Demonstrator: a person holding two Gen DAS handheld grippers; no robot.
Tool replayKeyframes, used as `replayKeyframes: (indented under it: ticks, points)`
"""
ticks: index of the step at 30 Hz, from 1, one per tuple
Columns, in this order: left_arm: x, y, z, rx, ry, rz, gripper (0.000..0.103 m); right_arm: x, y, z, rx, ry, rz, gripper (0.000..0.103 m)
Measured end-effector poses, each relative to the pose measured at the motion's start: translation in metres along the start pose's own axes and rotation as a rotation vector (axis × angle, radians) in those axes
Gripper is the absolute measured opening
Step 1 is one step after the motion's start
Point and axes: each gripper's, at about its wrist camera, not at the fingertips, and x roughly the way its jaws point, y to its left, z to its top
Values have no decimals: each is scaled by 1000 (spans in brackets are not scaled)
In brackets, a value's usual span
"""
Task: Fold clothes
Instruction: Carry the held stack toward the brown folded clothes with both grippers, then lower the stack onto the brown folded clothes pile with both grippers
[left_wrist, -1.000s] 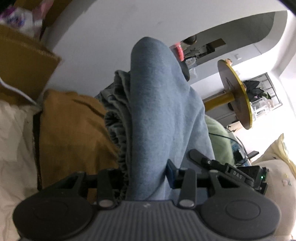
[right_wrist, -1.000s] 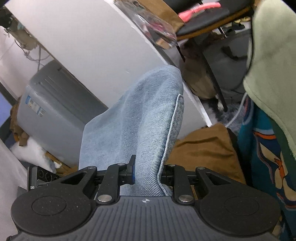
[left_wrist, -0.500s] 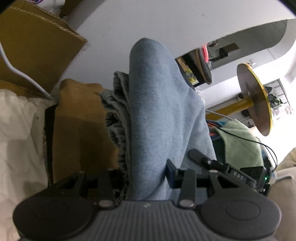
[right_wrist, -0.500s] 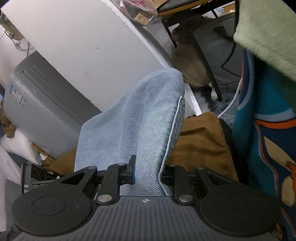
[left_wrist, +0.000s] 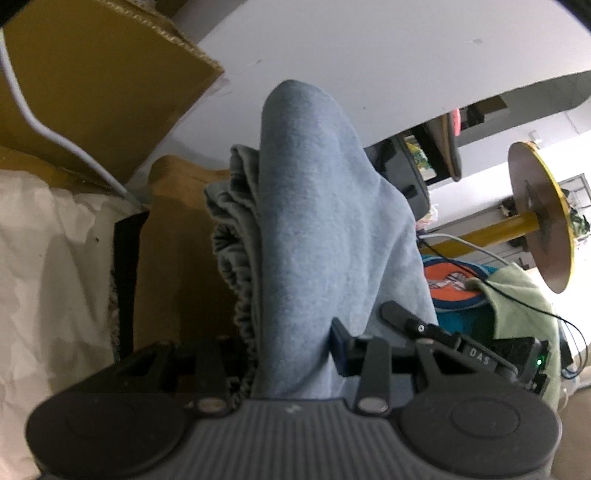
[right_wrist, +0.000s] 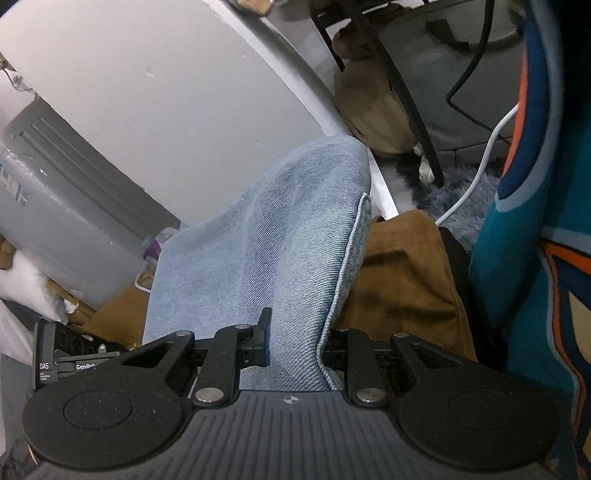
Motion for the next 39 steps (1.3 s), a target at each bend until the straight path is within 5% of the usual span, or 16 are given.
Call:
replayKeyframes:
  ticks: [8,14,21,30,39]
  points:
    - [22,16,-2,-33,27,42,42,26,-16,-7,-3,42,-81,21]
    - [17,5,5,-19,17,31,42,14,-15,-1,11,15,-60,21]
    - [-5,19,13,-3,27,196,50,40,-17,-9,-6,38,-72,21]
    - [-59,-29,40,139,-38,238,51,45,-15,-6,-34,41,-70,21]
    - [7,-47,22,307,40,351,43,61,-7,4,-86,78,-87,24]
